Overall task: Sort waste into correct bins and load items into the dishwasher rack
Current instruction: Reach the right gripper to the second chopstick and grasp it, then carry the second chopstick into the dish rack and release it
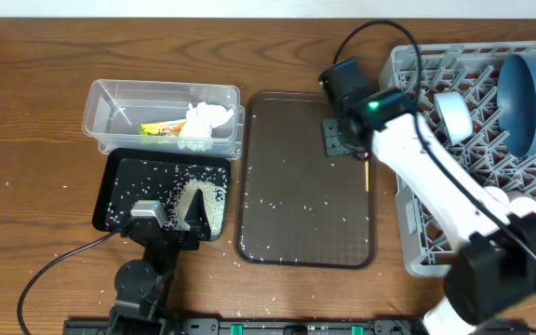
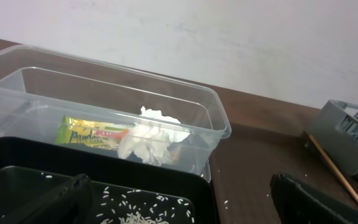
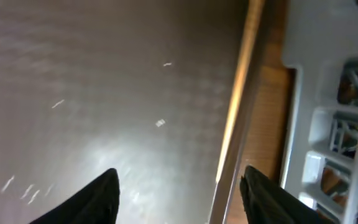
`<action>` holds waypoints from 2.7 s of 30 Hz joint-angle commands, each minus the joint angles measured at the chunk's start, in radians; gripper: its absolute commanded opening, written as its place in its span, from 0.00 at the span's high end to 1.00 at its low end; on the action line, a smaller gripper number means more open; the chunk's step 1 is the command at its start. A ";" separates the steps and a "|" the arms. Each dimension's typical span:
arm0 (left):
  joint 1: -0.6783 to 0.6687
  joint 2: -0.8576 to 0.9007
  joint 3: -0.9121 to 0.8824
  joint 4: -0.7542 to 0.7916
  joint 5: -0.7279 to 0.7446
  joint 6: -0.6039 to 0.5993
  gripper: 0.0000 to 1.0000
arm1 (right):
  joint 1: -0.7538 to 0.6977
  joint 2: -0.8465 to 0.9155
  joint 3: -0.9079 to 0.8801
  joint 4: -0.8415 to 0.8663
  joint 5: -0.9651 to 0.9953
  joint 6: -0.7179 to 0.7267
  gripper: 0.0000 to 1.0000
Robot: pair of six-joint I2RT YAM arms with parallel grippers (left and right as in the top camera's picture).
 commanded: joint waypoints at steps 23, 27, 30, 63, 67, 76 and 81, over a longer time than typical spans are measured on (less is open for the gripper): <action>0.005 -0.005 -0.028 -0.023 -0.011 0.002 0.06 | -0.096 0.341 -0.019 0.106 0.119 0.093 0.70; 0.005 -0.005 -0.028 -0.023 -0.011 0.002 0.06 | -0.097 0.341 -0.019 0.086 0.093 0.092 0.76; 0.005 -0.005 -0.028 -0.023 -0.011 0.002 0.06 | -0.097 0.341 -0.019 0.089 0.033 0.063 0.94; 0.005 -0.005 -0.028 -0.023 -0.011 0.002 0.06 | -0.369 -0.090 -0.055 0.098 -0.134 -0.465 0.99; 0.005 -0.005 -0.028 -0.023 -0.011 0.002 0.06 | -0.400 -0.019 -0.090 0.098 -0.071 -0.415 0.99; 0.005 -0.005 -0.028 -0.023 -0.011 0.002 0.06 | -0.408 -0.067 -0.037 -0.005 -0.275 -0.397 0.66; 0.005 -0.005 -0.028 -0.023 -0.011 0.002 0.06 | -0.397 -0.251 -0.018 -0.034 -0.423 -0.397 0.27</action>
